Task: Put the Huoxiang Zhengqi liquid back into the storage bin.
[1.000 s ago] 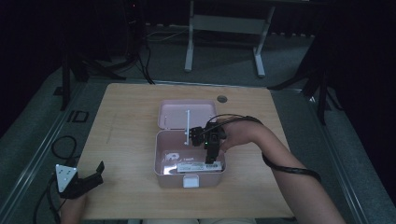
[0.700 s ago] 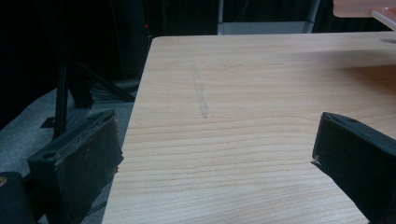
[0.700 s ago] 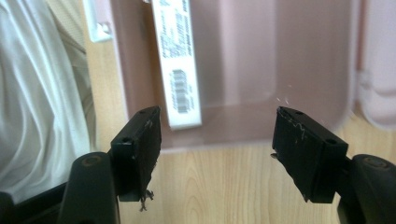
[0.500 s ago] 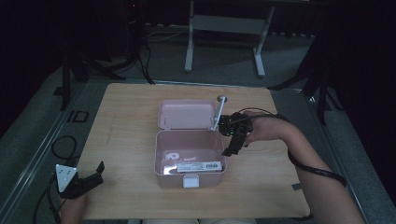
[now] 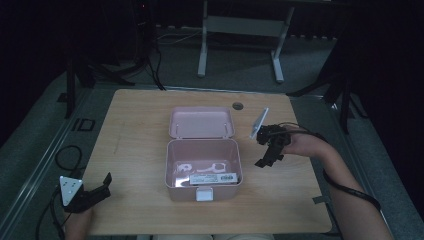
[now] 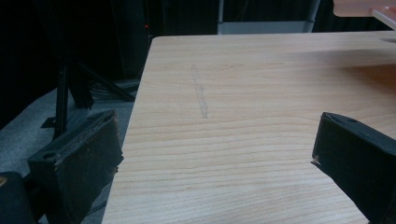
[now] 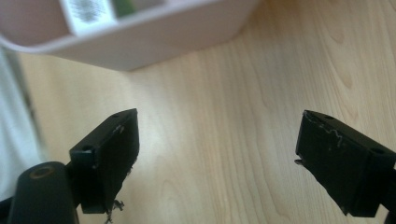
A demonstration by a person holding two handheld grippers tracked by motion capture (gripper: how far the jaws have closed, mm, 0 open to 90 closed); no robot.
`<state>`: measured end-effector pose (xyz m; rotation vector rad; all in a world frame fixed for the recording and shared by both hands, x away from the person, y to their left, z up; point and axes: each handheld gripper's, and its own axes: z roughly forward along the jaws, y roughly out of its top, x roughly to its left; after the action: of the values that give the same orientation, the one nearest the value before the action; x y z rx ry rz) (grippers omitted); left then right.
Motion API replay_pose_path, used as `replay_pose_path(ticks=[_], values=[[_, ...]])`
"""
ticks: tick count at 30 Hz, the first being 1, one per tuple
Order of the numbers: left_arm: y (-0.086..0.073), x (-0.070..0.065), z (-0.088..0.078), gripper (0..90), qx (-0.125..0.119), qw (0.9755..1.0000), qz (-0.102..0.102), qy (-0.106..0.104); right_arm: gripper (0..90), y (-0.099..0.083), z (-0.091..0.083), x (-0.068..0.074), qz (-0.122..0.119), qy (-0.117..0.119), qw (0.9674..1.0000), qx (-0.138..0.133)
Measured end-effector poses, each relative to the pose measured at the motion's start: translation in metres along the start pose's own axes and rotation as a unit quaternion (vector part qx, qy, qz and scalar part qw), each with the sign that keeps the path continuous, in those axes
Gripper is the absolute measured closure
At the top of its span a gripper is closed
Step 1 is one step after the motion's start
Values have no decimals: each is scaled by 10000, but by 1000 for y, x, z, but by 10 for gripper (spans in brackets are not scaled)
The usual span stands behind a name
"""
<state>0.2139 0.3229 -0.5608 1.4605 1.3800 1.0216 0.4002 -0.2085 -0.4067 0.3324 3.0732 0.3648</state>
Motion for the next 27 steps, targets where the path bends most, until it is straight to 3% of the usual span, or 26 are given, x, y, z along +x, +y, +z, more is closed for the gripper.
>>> replay_pose_path(ticks=[3, 4, 5, 7, 8, 9, 12, 17, 18, 19, 20, 21, 24, 27], values=[[0, 0, 0, 16, -5, 10000, -4, -2, 136, -15, 9, -6, 204, -180, 9990, -346], [0, 0, 0, 16, -5, 10000, -4, -2, 136, -15, 9, -6, 204, -180, 9990, -346], [0, 0, 0, 16, -5, 10000, -1, 3, 135, -31, 18, -11, 411, -389, 9951, -807], [0, 0, 0, 16, 1, 10000, 1, 6, 135, -43, 26, -15, 581, -462, 9915, -1070], [0, 0, 0, 16, 1, 10000, 1, 6, 135, -43, 26, -15, 581, -462, 9915, -1070], [0, 0, 0, 16, -5, 10000, -2, 1, 135, -53, 34, -17, 730, -632, 9869, -1294], [0, 0, 0, 16, -8, 10000, -3, 3, 134, -69, 46, -19, 968, -836, 9780, -1645], [0, 0, 0, 16, -5, 10000, -1, 6, 132, -93, 68, -20, 1297, -980, 9678, -1923], [0, 0, 0, 16, -5, 10000, -1, 8, 133, -98, 71, -20, 1371, -1053, 9640, -2021], [0, 0, 0, 16, -5, 10000, -1, 8, 133, -98, 71, -20, 1371, -1053, 9640, -2021], [0, 0, 0, 16, -7, 10000, -2, 6, 132, -106, 77, -20, 1509, -1096, 9587, -2147], [0, 0, 0, 16, -7, 10000, -2, 6, 132, -106, 77, -20, 1509, -1096, 9587, -2147], [0, 0, 0, 16, -3, 10000, -3, 5, 132, -121, 85, -16, 1748, -1524, 9431, -2383], [0, 0, 0, 16, 5, 10000, 3, 11, 132, -133, 88, -13, 2042, -1816, 9243, -2664]])
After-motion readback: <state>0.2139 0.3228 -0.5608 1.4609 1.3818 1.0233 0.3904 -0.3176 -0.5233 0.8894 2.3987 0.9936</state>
